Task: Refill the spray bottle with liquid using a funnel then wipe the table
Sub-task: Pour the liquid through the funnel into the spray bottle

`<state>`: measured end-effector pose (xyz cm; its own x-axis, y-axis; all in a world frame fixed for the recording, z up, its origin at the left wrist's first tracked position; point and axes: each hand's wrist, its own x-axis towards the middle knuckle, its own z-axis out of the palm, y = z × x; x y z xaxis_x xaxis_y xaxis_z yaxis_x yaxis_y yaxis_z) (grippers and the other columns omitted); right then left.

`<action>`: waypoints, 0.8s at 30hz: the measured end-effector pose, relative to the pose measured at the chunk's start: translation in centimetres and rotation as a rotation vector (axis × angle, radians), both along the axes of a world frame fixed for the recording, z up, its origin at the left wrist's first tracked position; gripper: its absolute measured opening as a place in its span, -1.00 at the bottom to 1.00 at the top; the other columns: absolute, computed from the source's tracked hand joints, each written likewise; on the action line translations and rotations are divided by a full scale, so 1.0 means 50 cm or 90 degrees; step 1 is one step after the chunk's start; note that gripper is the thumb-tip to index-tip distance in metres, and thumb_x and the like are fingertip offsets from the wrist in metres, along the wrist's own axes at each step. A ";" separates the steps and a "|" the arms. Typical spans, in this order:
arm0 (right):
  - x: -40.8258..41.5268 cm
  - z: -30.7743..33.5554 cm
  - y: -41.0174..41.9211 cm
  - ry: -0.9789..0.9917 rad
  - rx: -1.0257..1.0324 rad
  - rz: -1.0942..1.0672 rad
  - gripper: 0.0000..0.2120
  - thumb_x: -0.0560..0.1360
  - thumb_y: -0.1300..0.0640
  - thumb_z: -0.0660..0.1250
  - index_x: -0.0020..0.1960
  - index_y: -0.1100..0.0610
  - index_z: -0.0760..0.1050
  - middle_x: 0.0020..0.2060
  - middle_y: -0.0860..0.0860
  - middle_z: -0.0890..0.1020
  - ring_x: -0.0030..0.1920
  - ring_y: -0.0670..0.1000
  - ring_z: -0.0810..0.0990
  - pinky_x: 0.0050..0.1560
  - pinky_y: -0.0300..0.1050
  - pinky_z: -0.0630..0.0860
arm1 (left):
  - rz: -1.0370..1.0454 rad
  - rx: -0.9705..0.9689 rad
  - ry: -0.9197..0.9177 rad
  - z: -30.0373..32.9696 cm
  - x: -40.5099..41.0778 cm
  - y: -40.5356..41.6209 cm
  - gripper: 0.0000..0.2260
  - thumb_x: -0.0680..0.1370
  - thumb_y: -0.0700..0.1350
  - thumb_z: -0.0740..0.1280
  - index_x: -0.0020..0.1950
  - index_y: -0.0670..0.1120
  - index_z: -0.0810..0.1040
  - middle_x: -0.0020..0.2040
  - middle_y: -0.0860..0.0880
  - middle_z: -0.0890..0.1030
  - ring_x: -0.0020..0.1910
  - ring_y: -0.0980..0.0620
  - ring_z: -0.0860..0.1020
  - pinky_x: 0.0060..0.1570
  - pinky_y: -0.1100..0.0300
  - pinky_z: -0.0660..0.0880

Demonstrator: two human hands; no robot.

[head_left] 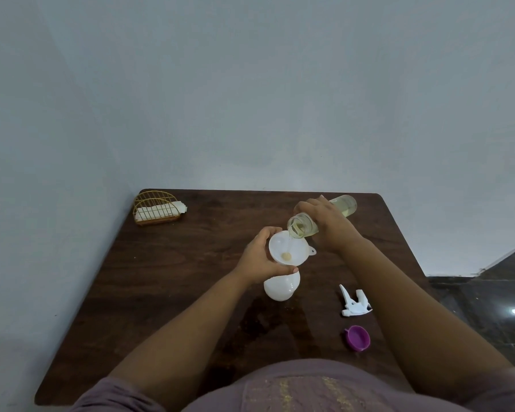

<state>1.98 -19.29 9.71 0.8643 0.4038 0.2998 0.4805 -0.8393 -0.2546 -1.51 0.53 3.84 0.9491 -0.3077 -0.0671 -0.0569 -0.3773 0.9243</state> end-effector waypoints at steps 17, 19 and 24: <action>-0.001 0.008 0.004 -0.002 0.001 0.004 -0.61 0.28 0.27 0.49 0.07 0.09 0.50 -0.06 0.00 0.59 -0.08 -0.03 0.38 -0.06 -0.14 0.29 | -0.002 -0.001 -0.006 -0.004 0.005 -0.001 -0.27 0.26 -0.01 0.63 0.33 0.09 0.36 0.26 0.10 0.49 0.21 0.04 0.50 0.17 0.01 0.56; -0.002 0.008 0.004 -0.006 0.001 0.004 -0.61 0.28 0.28 0.49 0.08 0.10 0.50 -0.06 0.01 0.60 -0.07 -0.03 0.40 -0.04 -0.17 0.25 | -0.002 -0.003 -0.007 -0.003 0.005 -0.001 -0.28 0.26 -0.01 0.63 0.33 0.10 0.37 0.26 0.10 0.50 0.20 0.04 0.50 0.17 0.00 0.56; -0.003 0.008 0.006 -0.001 -0.017 -0.005 -0.57 0.27 0.28 0.50 0.11 0.10 0.50 -0.02 0.01 0.60 -0.01 0.02 0.44 0.00 -0.19 0.22 | -0.004 0.000 -0.008 -0.002 0.005 -0.002 -0.28 0.26 0.01 0.62 0.33 0.11 0.36 0.26 0.10 0.49 0.21 0.03 0.50 0.18 0.00 0.56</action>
